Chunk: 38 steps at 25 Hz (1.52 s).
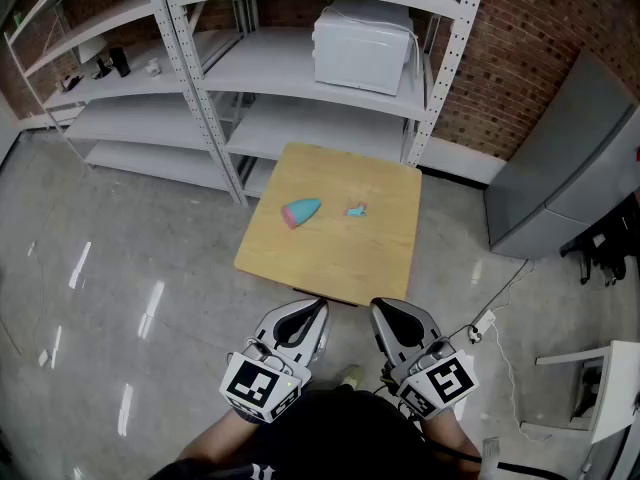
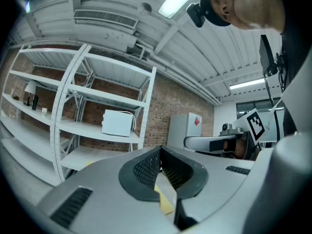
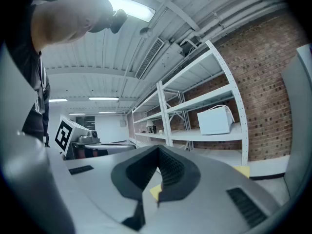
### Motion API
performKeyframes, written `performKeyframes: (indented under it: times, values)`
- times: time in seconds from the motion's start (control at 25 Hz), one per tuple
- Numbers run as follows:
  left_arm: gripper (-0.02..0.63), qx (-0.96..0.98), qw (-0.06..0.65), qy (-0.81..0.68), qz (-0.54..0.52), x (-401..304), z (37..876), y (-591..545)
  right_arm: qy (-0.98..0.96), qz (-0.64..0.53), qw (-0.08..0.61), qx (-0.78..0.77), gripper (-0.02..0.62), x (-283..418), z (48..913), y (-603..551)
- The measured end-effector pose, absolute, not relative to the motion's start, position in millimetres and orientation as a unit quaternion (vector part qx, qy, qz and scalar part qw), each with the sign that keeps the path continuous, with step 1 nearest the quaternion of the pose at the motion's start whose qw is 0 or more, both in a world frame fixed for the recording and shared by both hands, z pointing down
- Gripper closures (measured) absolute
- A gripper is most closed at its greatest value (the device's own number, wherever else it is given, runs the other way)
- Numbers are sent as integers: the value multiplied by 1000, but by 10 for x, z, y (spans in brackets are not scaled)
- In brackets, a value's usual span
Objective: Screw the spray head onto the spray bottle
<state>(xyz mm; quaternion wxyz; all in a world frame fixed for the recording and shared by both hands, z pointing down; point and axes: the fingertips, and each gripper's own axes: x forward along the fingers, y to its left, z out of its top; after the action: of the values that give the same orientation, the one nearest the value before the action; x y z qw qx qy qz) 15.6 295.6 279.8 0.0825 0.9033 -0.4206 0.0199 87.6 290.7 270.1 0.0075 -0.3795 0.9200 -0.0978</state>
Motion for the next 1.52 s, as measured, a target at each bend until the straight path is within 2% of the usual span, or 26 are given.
performKeyframes:
  times: [0.64,1.52]
  values:
    - [601,900,92,-426,22,239,2864,3026,925,-94,4,-368,595,915,2691,2994]
    - [600,863,136,-480,75,692,3427,2529,934,-164,32,-316,594,1479,3087,2659]
